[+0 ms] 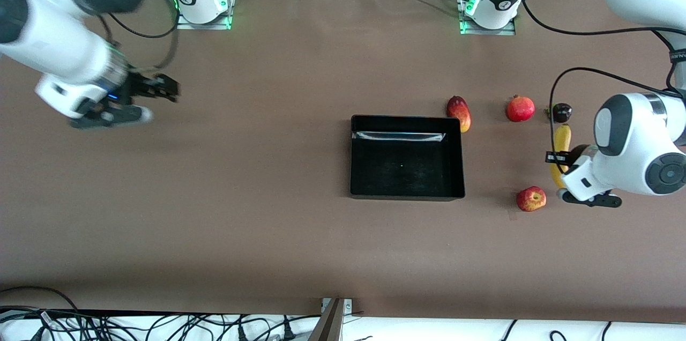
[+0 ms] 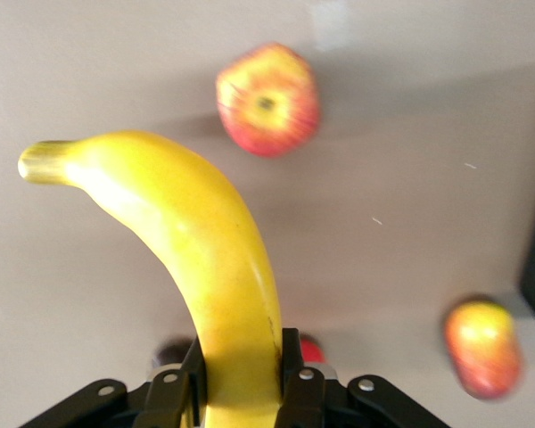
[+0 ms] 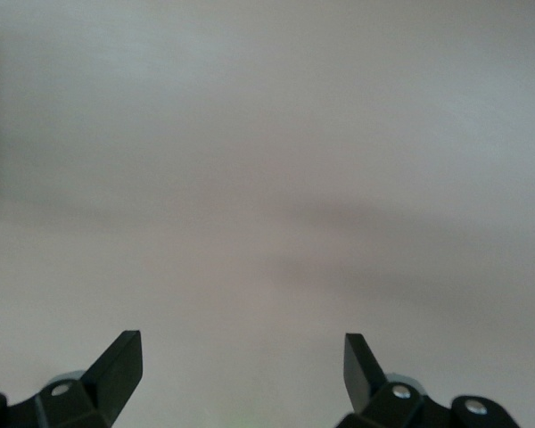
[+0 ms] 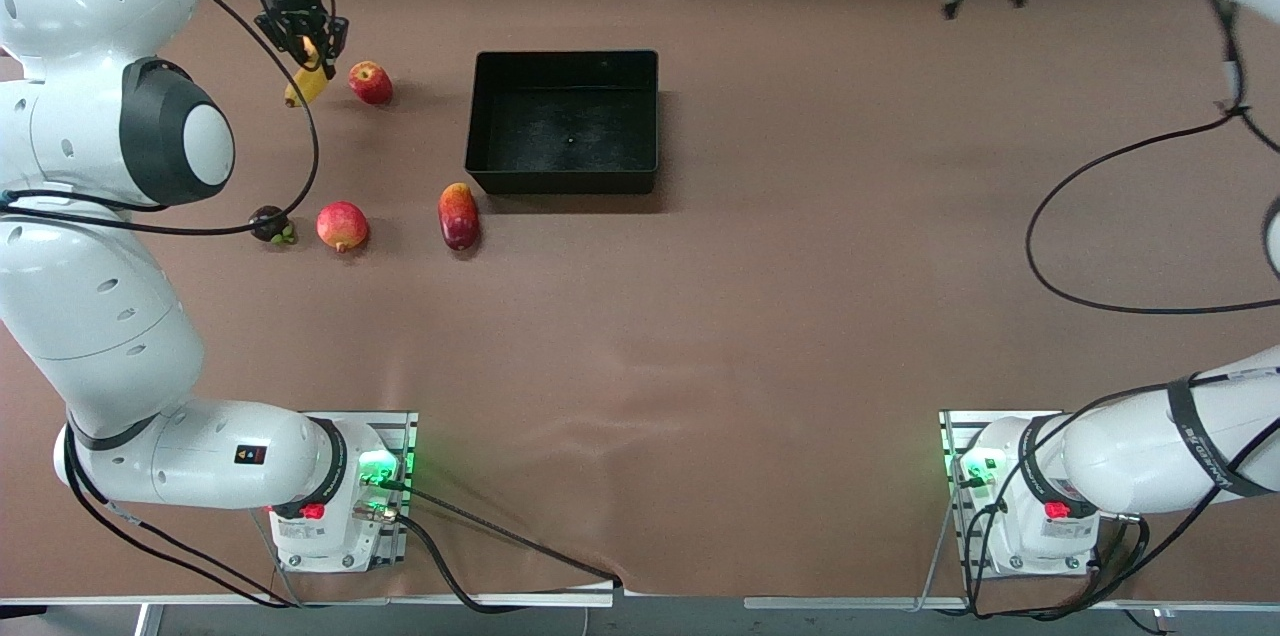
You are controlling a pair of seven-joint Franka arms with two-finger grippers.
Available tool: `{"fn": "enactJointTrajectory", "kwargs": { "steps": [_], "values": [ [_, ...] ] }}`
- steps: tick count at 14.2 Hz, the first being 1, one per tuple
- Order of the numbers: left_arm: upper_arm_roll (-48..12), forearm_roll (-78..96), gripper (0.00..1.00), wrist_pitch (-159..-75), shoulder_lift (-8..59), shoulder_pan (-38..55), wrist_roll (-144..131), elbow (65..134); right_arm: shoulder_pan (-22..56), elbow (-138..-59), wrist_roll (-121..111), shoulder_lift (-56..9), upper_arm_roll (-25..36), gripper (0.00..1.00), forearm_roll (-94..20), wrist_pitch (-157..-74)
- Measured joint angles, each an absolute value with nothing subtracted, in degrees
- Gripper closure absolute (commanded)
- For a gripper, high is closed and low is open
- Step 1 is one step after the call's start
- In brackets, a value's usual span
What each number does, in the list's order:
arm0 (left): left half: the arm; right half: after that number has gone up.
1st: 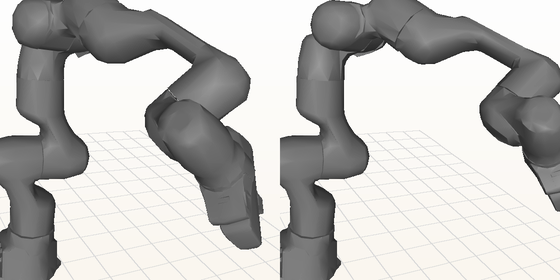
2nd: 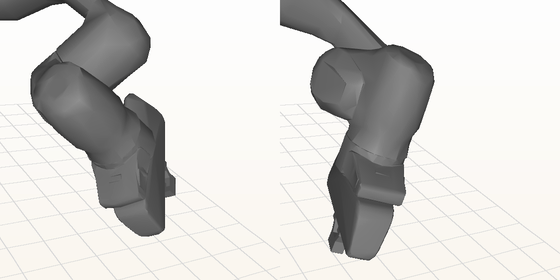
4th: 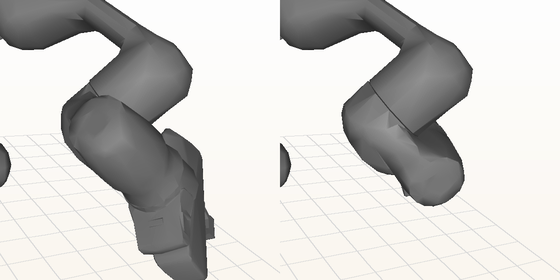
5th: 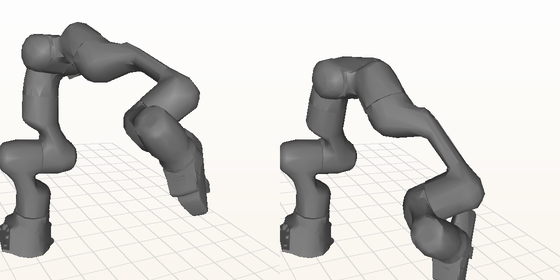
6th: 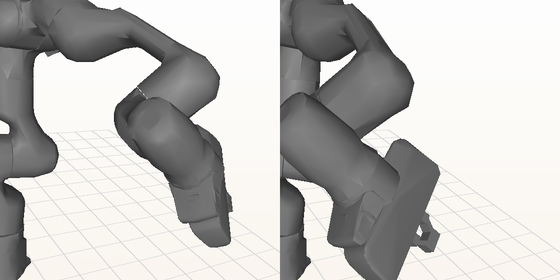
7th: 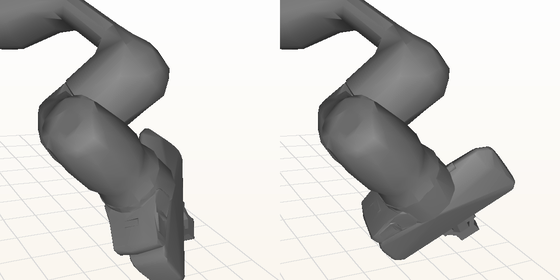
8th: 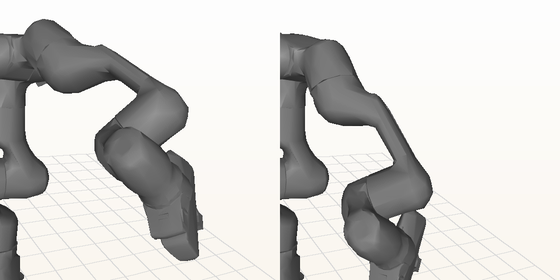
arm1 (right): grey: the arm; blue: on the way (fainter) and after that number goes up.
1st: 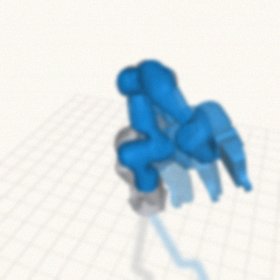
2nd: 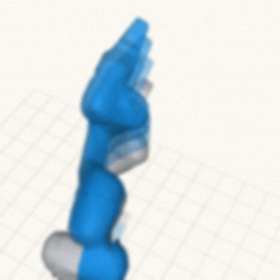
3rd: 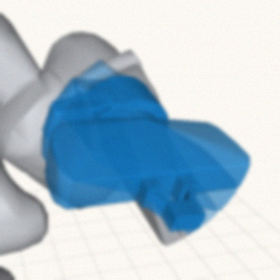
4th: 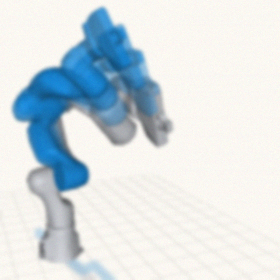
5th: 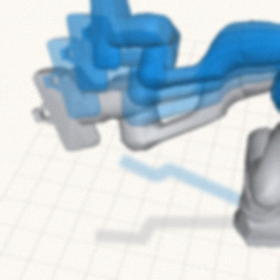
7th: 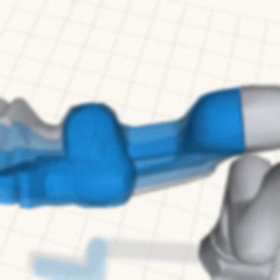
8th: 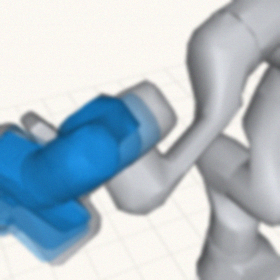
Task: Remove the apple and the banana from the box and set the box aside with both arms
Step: 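Carry the banana out with the left gripper while the right gripper reaches the box, then set the banana down while the right gripper grasps the box rim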
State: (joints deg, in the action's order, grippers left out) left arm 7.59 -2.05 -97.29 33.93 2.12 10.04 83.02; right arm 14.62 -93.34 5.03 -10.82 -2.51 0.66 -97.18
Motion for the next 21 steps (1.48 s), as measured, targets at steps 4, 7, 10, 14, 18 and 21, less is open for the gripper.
{"fn": "enactJointTrajectory", "kwargs": {
  "steps": [4,7,10,14,18,21],
  "values": [
    [7.6,-4.5,1.0,-108.0,38.5,-1.0,12.7,84.7,24.1,-89.6,14.8,-21.1,-2.9,0.0,-0.7,-106.5],
    [7.6,-4.7,1.0,-113.7,41.1,-2.1,12.8,85.7,29.9,-88.3,24.5,-27.5,-3.0,0.0,-0.8,-118.2],
    [7.6,-4.7,1.0,-118.4,42.5,-2.8,12.8,86.3,33.7,-85.0,29.5,-33.9,-3.1,0.0,-1.0,-126.5],
    [7.6,-4.7,1.0,-125.9,45.4,-4.3,12.8,87.5,39.5,-77.9,40.4,-42.0,-3.0,0.06,-1.0,-131.9],
    [7.6,-4.7,0.0,-127.0,45.9,-4.4,12.6,87.5,42.2,-77.0,41.3,-46.6,-2.7,0.79,-0.8,-135.2],
    [7.6,-4.7,0.0,-127.2,46.1,-4.2,12.5,87.5,42.4,-77.0,41.3,-48.7,-2.1,1.0,-0.7,-135.8]
  ]
}}
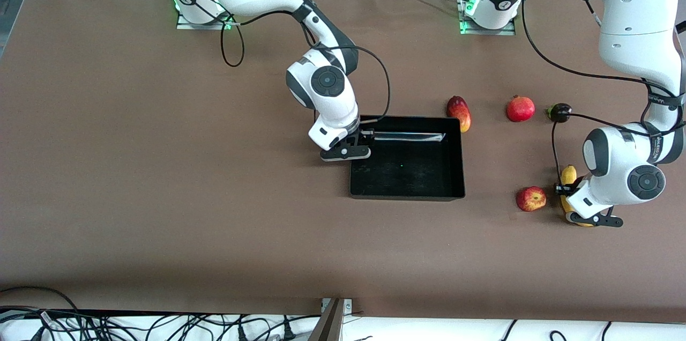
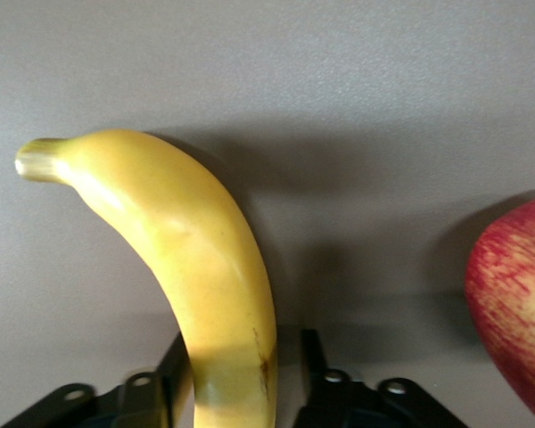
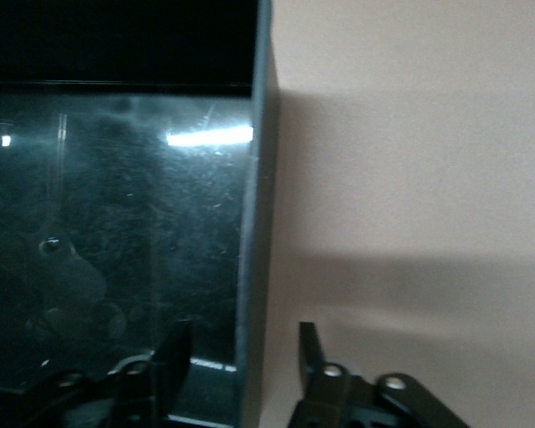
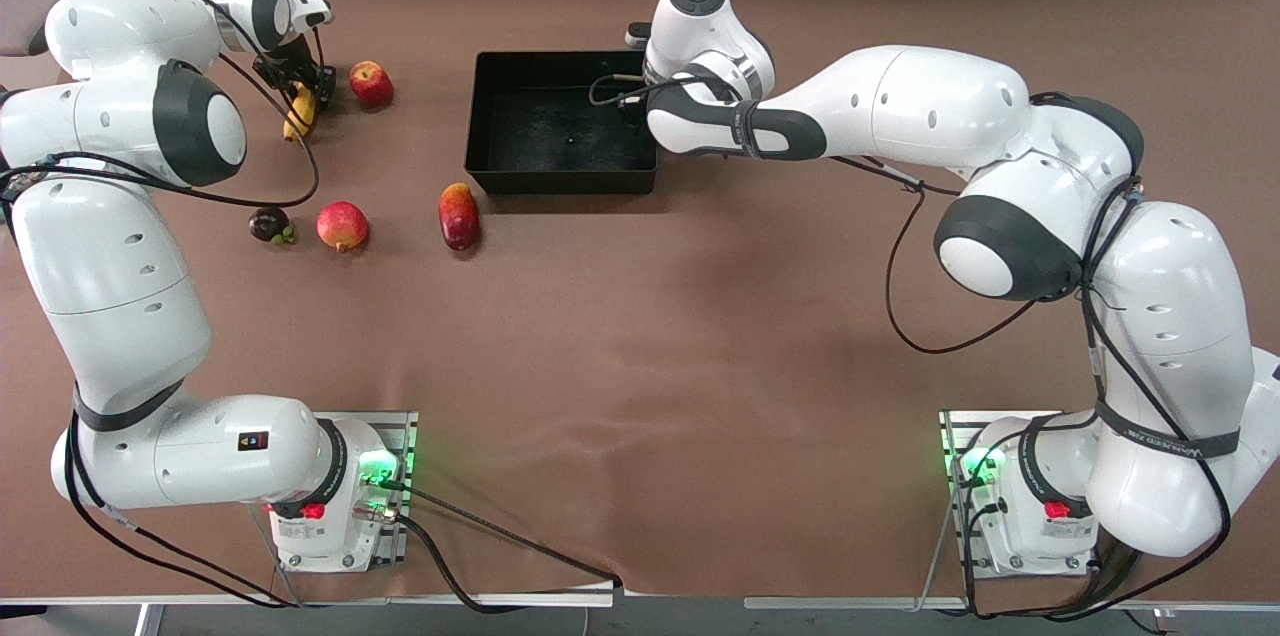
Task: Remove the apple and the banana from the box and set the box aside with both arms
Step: 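Set the banana down while the right gripper grasps the box rim, then drag the black box with the right gripper while the left gripper withdraws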
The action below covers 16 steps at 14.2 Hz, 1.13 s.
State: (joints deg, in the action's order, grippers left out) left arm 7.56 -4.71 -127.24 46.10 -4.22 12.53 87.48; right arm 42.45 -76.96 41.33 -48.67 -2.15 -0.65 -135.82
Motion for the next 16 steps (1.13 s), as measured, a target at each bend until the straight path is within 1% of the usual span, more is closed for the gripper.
{"fn": "enactJointTrajectory", "kwargs": {
  "steps": [1,3,7,9,11,13,15,16],
  "values": [
    [7.5,-4.7,0.0,-126.9,45.9,-4.1,12.5,87.2,42.4,-76.9,41.3,-48.8,-1.9,1.0,-0.6,-135.8],
    [7.5,-4.7,0.0,-123.3,44.2,-3.9,12.4,86.5,42.5,-76.9,41.3,-48.8,-1.9,1.0,-0.6,-135.8],
    [7.4,-4.7,0.0,-112.1,36.1,-3.7,12.4,85.7,42.4,-76.5,41.3,-48.7,-1.4,1.0,-0.5,-135.6],
    [7.3,-3.7,0.0,-106.3,31.9,-2.6,12.3,85.6,42.3,-76.1,41.2,-47.5,-0.4,1.0,-0.2,-132.7],
    [7.3,-2.3,0.0,-100.8,27.4,-1.3,11.8,85.5,42.2,-75.6,39.1,-43.8,2.1,1.0,-0.1,-124.7],
    [7.4,-0.8,0.0,-95.4,22.4,-0.4,11.7,85.4,40.5,-76.3,36.1,-38.8,4.8,1.0,-0.5,-118.2],
    [7.4,-0.3,0.0,-91.2,17.3,0.8,10.2,85.4,36.3,-79.5,32.6,-33.4,5.7,1.0,-0.9,-115.4],
    [7.5,-0.1,0.0,-89.8,14.8,1.6,8.8,85.4,33.7,-82.4,30.3,-30.7,6.0,1.0,-1.0,-115.1]
  ]
}}
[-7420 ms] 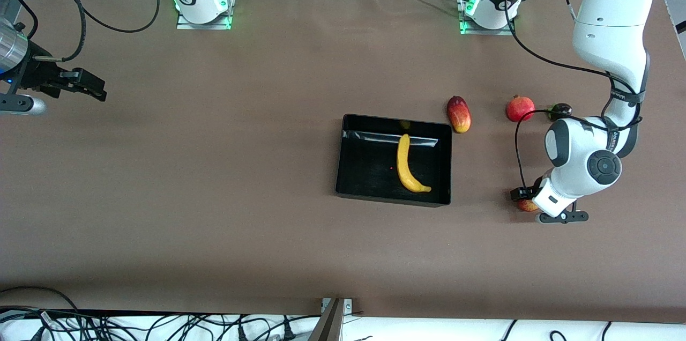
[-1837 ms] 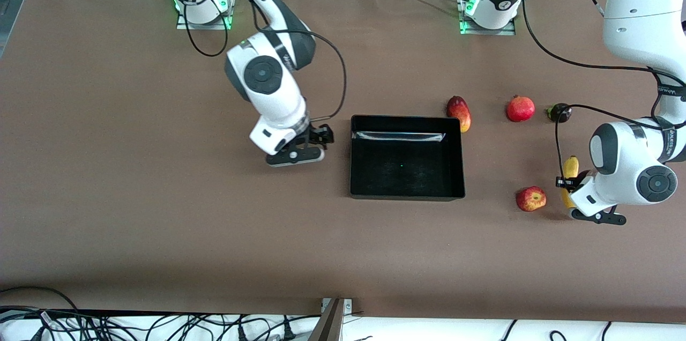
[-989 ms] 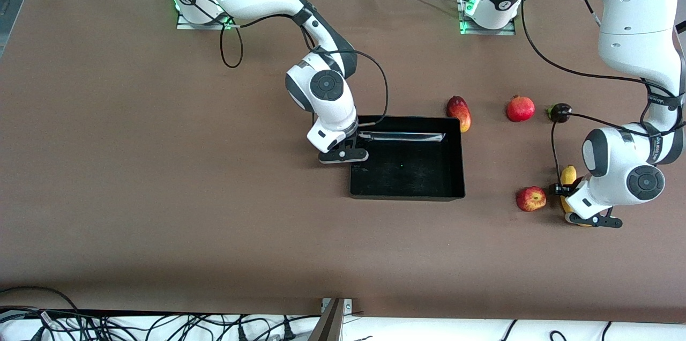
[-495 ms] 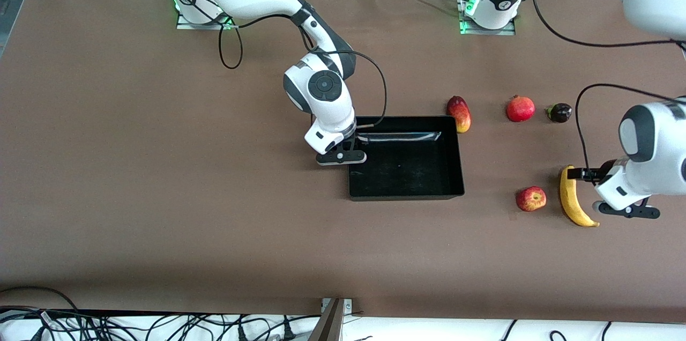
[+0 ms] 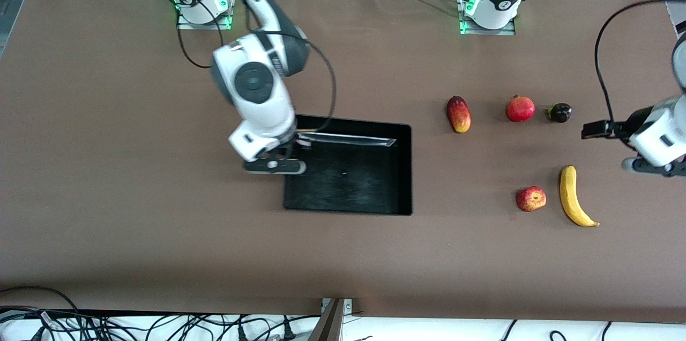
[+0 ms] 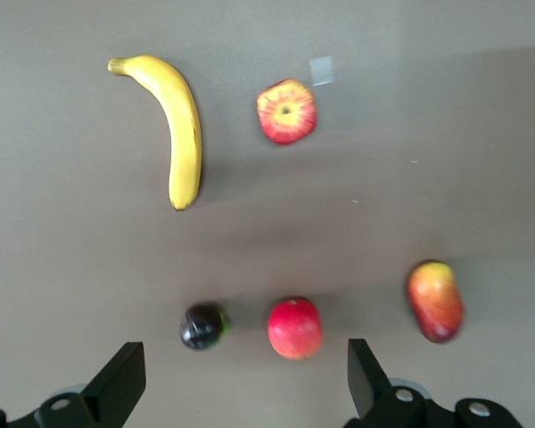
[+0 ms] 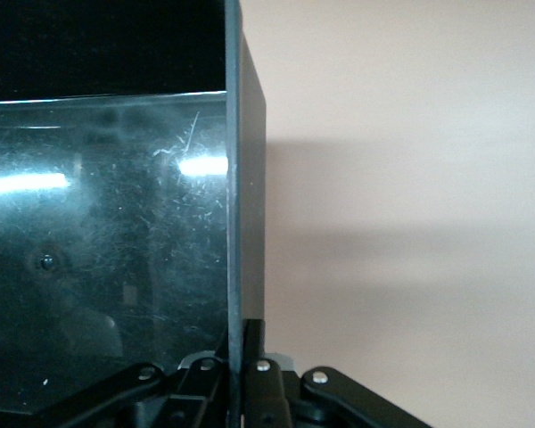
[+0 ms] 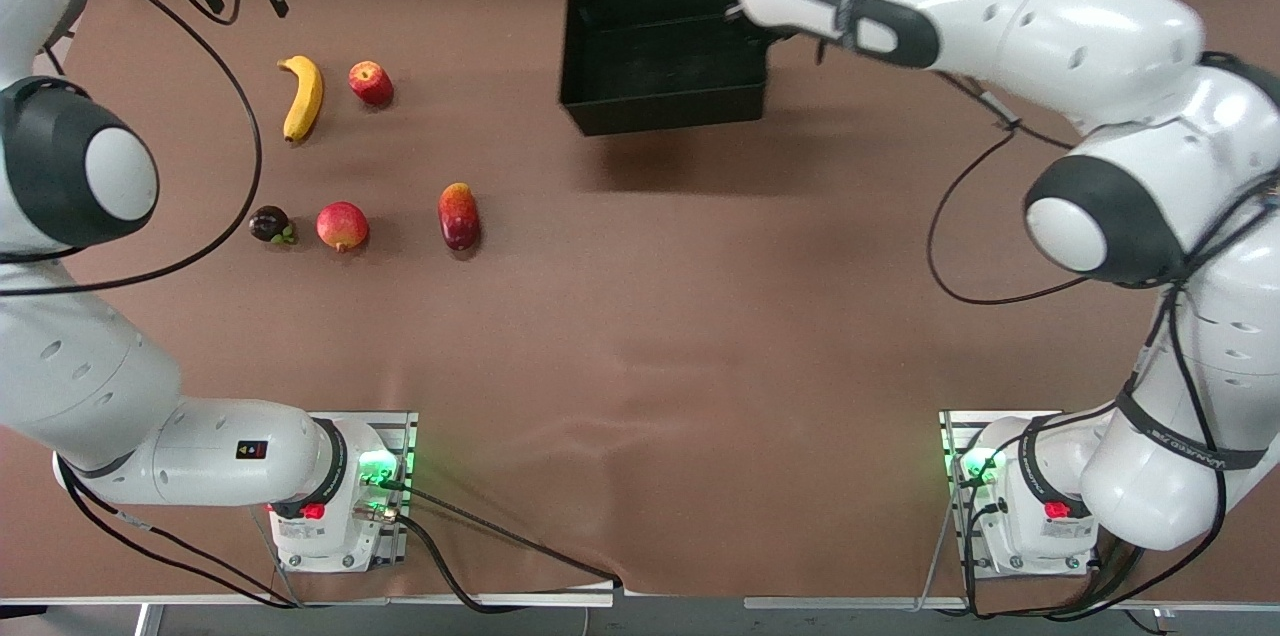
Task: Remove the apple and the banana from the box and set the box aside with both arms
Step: 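Drag the black box with the right gripper while the left gripper withdraws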
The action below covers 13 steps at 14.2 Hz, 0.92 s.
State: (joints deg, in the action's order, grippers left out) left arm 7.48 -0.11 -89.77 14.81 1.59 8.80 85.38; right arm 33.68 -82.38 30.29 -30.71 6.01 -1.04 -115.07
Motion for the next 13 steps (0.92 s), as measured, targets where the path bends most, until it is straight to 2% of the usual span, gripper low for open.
{"fn": "enactJointTrajectory", "kwargs": {
  "steps": [4,8,13],
  "values": [
    [7.5,1.2,0.0,-86.7,6.5,5.5,1.8,85.5,21.0,-94.0,15.9,-22.3,6.9,1.0,-2.6,-115.0],
    [7.4,1.5,0.0,-86.2,2.6,8.2,-3.2,85.7,10.2,-103.0,3.2,-18.8,8.8,1.0,-5.6,-116.4],
    [7.4,1.5,0.0,-85.2,1.4,9.4,-3.8,85.8,9.7,-117.1,-3.9,-17.4,12.4,1.0,-5.8,-134.8]
  ]
}}
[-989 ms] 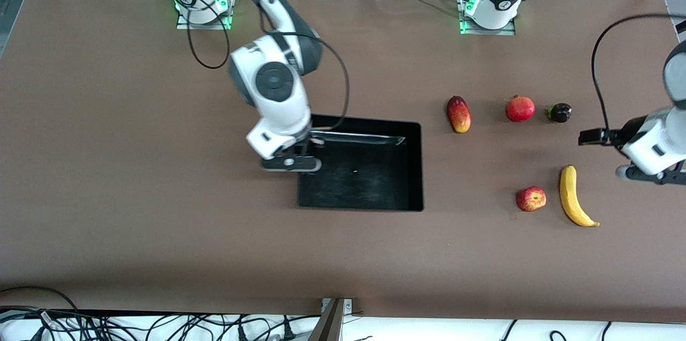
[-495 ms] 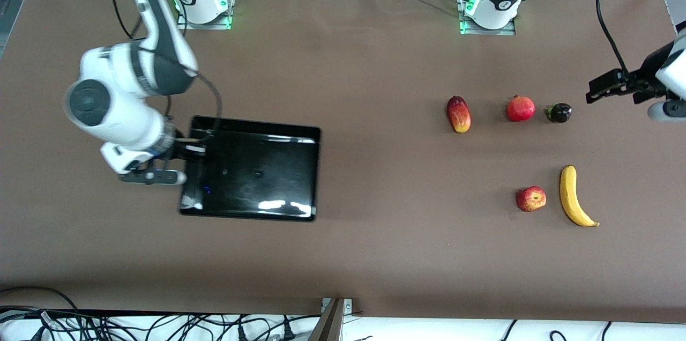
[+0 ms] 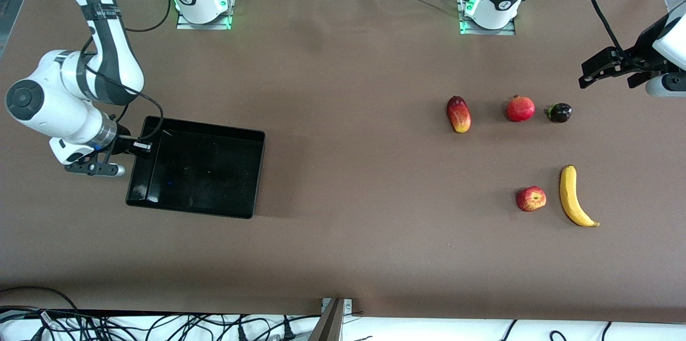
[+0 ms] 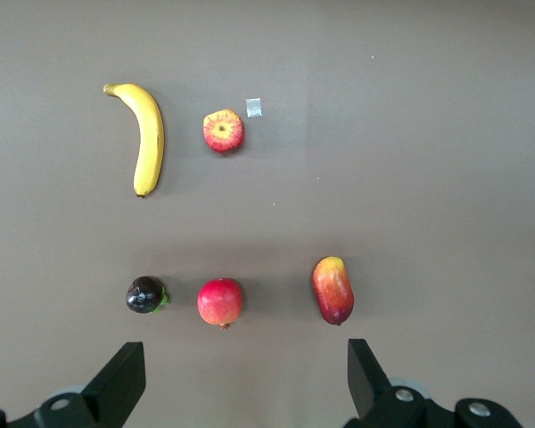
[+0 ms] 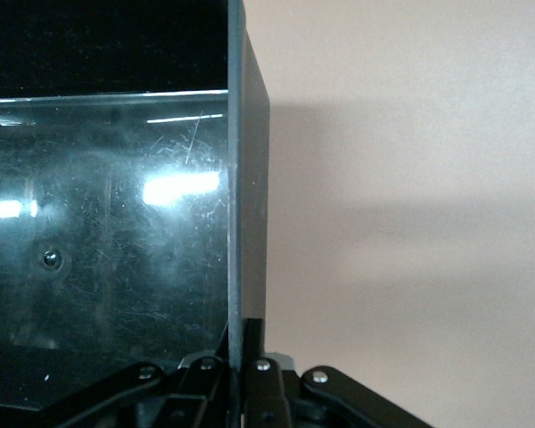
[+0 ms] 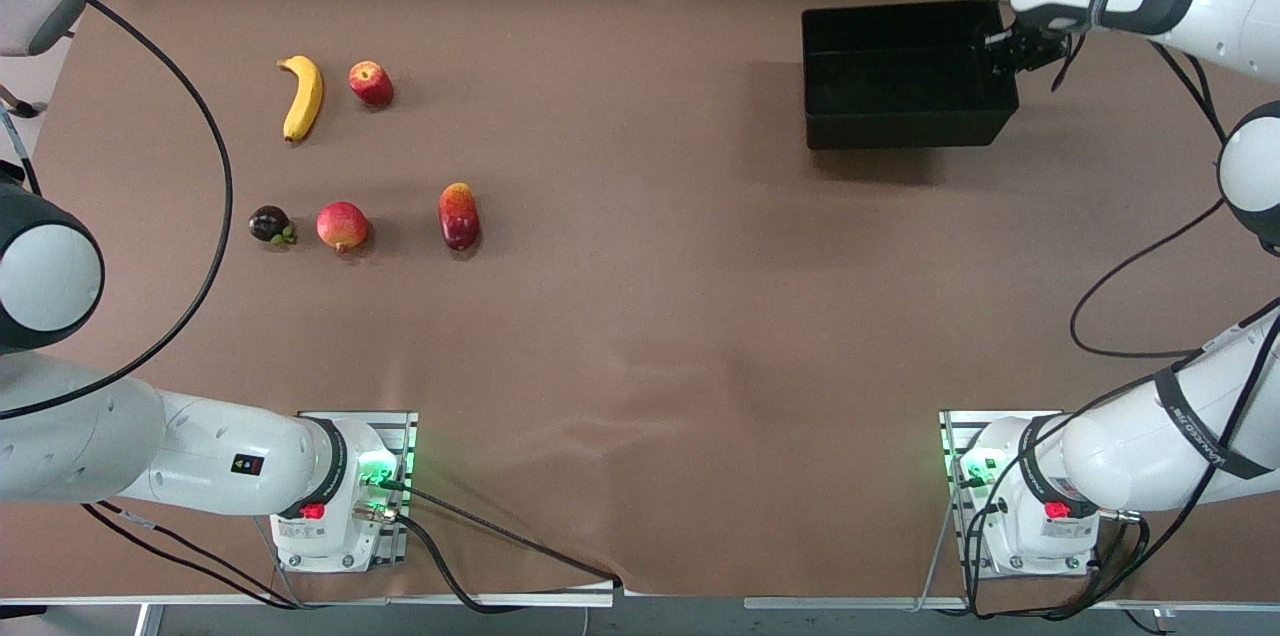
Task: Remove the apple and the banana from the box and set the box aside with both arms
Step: 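Drag the black box with the right gripper while the left gripper withdraws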
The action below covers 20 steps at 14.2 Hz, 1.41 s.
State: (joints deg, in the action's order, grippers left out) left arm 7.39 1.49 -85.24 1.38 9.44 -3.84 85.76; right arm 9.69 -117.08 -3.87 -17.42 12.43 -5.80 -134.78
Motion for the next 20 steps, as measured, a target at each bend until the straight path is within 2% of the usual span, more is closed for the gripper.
{"fn": "enactJointTrajectory", "kwargs": {
  "steps": [3,14,15,16,17,20],
  "values": [
    [7.5,1.5,0.0,-84.2,0.2,9.5,-3.9,85.8,9.7,-121.1,-12.5,-17.2,13.8,1.0,-6.6,-138.2],
    [7.4,1.5,0.0,-81.9,-1.9,7.8,-3.9,86.5,8.8,-123.8,-16.6,-17.0,14.5,1.0,-13.5,-140.6],
    [7.1,1.5,0.0,-81.9,-1.9,7.2,-3.8,86.5,8.8,-123.9,-16.6,-17.0,14.5,0.93,-13.6,-140.6],
    [6.8,1.5,0.0,-81.9,-1.9,6.6,-3.8,86.6,8.7,-124.0,-16.6,-17.0,14.5,0.33,-13.6,-140.6],
    [6.5,1.5,0.0,-81.9,-1.9,6.2,-3.8,86.6,8.7,-124.1,-16.6,-17.0,14.5,0.0,-13.7,-140.6],
    [6.0,1.5,0.0,-81.9,-1.9,6.0,-3.8,86.7,8.4,-124.3,-17.2,-16.8,14.6,0.0,-13.7,-140.1]
  ]
}}
